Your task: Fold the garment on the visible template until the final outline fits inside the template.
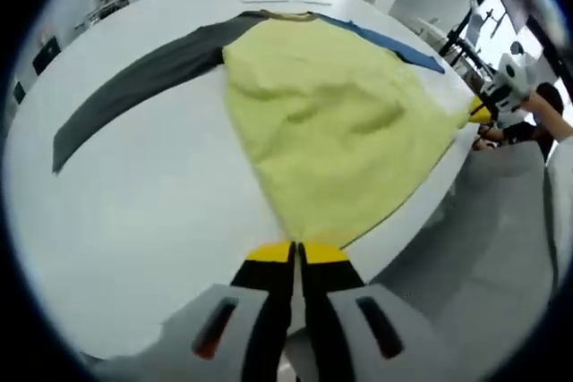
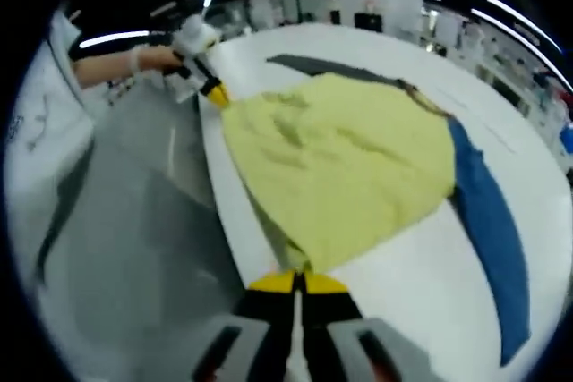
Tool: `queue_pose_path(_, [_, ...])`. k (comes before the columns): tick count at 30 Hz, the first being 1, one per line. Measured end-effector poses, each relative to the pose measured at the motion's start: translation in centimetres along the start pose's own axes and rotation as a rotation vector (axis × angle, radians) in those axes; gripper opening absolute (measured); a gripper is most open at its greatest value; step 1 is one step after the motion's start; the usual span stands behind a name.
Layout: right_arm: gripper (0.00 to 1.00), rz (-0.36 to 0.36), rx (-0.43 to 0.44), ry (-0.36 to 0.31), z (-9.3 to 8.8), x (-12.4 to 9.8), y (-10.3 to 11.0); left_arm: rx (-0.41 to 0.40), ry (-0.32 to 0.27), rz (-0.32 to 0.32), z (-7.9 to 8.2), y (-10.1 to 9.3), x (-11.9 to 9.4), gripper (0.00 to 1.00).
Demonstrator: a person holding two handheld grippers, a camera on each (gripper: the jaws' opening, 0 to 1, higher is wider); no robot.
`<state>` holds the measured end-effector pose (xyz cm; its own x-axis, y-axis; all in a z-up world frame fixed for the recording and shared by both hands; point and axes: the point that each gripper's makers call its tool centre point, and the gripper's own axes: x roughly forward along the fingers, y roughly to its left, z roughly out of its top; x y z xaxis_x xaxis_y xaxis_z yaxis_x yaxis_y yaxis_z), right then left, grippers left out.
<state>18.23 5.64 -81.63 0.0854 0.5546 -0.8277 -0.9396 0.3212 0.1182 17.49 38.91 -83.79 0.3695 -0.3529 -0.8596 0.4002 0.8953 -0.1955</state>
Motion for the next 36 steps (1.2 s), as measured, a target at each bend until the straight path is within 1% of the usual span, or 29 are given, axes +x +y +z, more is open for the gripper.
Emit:
queue_pose_path(3, [0.00, 0.017, -0.022, 0.023, -0.6, 0.5, 0.7, 0.009, 0.011, -0.001, -0.5, 0.3, -0.4, 0.00])
queue_pose_path(6, [0.00, 0.035, -0.040, 0.047, -1.3, 0.9, 1.2, -0.003, 0.009, 0.003, -0.7, 0.8, -0.7, 0.00])
queue_pose_path(8, [0.00, 0.061, -0.030, 0.040, -1.2, 0.9, 1.6, -0.005, 0.005, 0.004, -0.8, 0.9, -0.7, 0.00])
queue_pose_path(11, [0.00, 0.074, -0.013, 0.029, -1.2, 0.8, 1.9, -0.002, 0.007, 0.011, -0.8, 1.3, -0.7, 0.00])
queue_pose_path(14, [0.08, 0.080, 0.020, -0.001, -0.8, 0.5, 1.8, -0.001, 0.010, 0.011, -0.8, 1.2, -0.6, 0.00])
queue_pose_path(15, [0.11, 0.067, 0.035, -0.021, -0.6, 0.4, 1.5, -0.003, 0.011, 0.013, -0.9, 1.2, -0.5, 0.00])
queue_pose_path(16, [0.12, 0.054, 0.050, -0.026, -0.5, 0.3, 1.2, 0.001, 0.013, 0.015, -0.9, 1.1, -0.4, 0.00])
queue_pose_path(17, [0.15, 0.063, 0.068, -0.050, -0.2, 0.1, 1.3, 0.006, 0.013, 0.016, -1.0, 1.1, -0.3, 0.00])
queue_pose_path(19, [0.24, 0.041, 0.124, -0.093, 0.5, -0.1, 0.7, 0.010, 0.014, 0.019, -1.0, 1.2, -0.3, 0.00])
queue_pose_path(20, [0.26, 0.028, 0.124, -0.093, 0.4, -0.2, 0.4, 0.008, 0.014, 0.020, -1.0, 1.3, -0.2, 0.00])
queue_pose_path(21, [0.25, -0.004, 0.130, -0.094, 0.3, -0.2, -0.3, 0.003, 0.013, 0.019, -1.0, 1.3, -0.2, 0.00])
queue_pose_path(22, [0.21, -0.037, 0.142, -0.078, 0.0, -0.2, -1.0, -0.001, 0.012, 0.019, -1.0, 1.3, -0.3, 0.00])
queue_pose_path(23, [0.15, -0.063, 0.160, -0.049, -0.7, -0.2, -1.5, -0.002, 0.011, 0.020, -1.0, 1.3, -0.3, 0.00])
queue_pose_path(24, [0.08, -0.049, 0.151, -0.060, -0.7, 0.1, -1.6, -0.004, 0.011, 0.021, -1.0, 1.4, -0.3, 0.00])
queue_pose_path(25, [0.07, -0.055, 0.177, -0.057, -0.9, 0.2, -1.8, -0.006, 0.010, 0.021, -1.0, 1.4, -0.2, 0.00])
queue_pose_path(26, [0.08, -0.040, 0.237, -0.060, -1.2, 0.5, -1.6, -0.006, 0.010, 0.021, -1.0, 1.4, -0.2, 0.00])
queue_pose_path(27, [0.10, -0.024, 0.251, -0.068, -1.2, 0.7, -1.4, -0.006, 0.009, 0.021, -0.9, 1.4, -0.2, 0.00])
queue_pose_path(28, [0.11, -0.031, 0.266, -0.066, -1.3, 0.9, -1.6, -0.006, 0.009, 0.021, -1.0, 1.5, -0.1, 0.00])
queue_pose_path(32, [0.03, -0.064, 0.254, -0.035, -1.9, 1.8, -1.9, -0.014, 0.008, 0.021, -1.0, 1.7, -0.1, 0.00])
queue_pose_path(35, [0.04, -0.056, 0.275, -0.045, -1.7, 2.4, -1.7, -0.007, 0.011, 0.021, -1.0, 1.6, -0.1, 0.00])
queue_pose_path(36, [0.03, -0.059, 0.275, -0.038, -1.6, 2.6, -1.6, -0.005, 0.011, 0.021, -1.0, 1.7, -0.1, 0.00])
